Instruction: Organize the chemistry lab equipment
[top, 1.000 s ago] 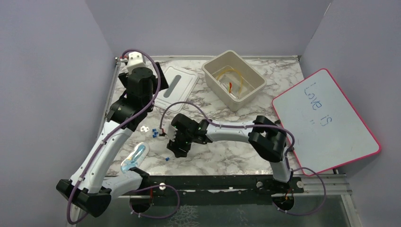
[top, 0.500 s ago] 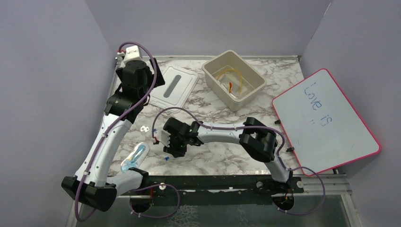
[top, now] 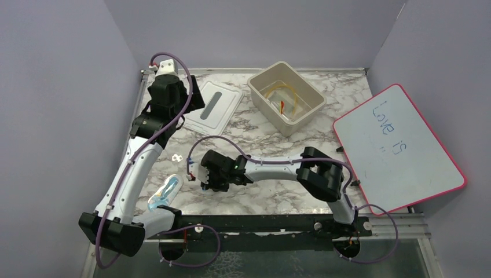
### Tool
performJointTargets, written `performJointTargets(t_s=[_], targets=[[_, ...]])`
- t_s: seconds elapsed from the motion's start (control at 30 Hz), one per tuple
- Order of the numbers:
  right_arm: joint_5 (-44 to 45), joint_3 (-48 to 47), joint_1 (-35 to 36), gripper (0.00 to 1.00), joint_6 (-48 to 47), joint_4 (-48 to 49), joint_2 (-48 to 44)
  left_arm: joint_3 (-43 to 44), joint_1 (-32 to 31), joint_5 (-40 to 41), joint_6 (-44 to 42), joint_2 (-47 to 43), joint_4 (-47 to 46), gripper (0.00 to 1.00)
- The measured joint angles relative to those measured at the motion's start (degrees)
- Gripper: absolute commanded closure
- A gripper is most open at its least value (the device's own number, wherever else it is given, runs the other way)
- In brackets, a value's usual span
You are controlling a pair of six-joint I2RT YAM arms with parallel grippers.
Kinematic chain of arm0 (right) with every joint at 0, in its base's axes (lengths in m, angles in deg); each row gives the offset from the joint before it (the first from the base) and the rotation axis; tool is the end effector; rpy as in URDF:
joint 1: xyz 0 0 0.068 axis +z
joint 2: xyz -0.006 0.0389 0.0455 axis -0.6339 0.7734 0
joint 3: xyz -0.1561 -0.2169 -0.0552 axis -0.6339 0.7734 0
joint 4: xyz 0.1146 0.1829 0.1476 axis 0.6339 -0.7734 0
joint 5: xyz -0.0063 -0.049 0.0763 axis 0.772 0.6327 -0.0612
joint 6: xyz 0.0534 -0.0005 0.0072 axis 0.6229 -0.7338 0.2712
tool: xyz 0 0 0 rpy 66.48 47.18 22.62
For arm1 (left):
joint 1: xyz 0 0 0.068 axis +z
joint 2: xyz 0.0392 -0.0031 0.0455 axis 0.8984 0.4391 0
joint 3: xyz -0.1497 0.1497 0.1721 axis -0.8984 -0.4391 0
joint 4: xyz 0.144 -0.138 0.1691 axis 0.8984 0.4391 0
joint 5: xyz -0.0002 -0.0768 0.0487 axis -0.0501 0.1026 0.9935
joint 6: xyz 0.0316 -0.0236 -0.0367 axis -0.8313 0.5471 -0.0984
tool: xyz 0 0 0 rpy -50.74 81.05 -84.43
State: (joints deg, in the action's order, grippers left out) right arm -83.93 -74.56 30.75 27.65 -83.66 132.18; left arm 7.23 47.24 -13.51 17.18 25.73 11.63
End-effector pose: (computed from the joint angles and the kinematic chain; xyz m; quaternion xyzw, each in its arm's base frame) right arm 0.1475 0.4248 0.1592 -0.6807 0.6628 0.2040 0.2361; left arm 0.2372 -0.0604 0.4133 -0.1101 0.8241 -0.0576 0.5526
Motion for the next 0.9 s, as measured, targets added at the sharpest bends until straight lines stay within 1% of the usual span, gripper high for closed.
performJointTargets(t_s=[0.3,0.47,0.6,0.77,0.9], targets=[[10.4,17.0,0.1,0.96,4.6,14.4,-9.7,-4.1,0.5,-5.8,2.4,0.0,1.9,0.01],[16.6,25.1,0.0,0.96,7.6,23.3,-15.1,-6.4,0.5,-11.7,4.4,0.0,1.6,0.02],[21.9,30.1,0.0,0.96,9.3,30.6,-19.5,-11.0,0.5,-18.1,6.4,0.3,1.3,0.03],[26.4,35.7,-0.7,0.96,10.8,38.9,-24.8,-17.4,0.6,-28.9,9.5,1.2,0.2,0.06],[29.2,38.2,-1.4,0.95,11.5,44.8,-27.5,-20.1,0.6,-37.2,11.1,1.2,-1.2,0.11]])
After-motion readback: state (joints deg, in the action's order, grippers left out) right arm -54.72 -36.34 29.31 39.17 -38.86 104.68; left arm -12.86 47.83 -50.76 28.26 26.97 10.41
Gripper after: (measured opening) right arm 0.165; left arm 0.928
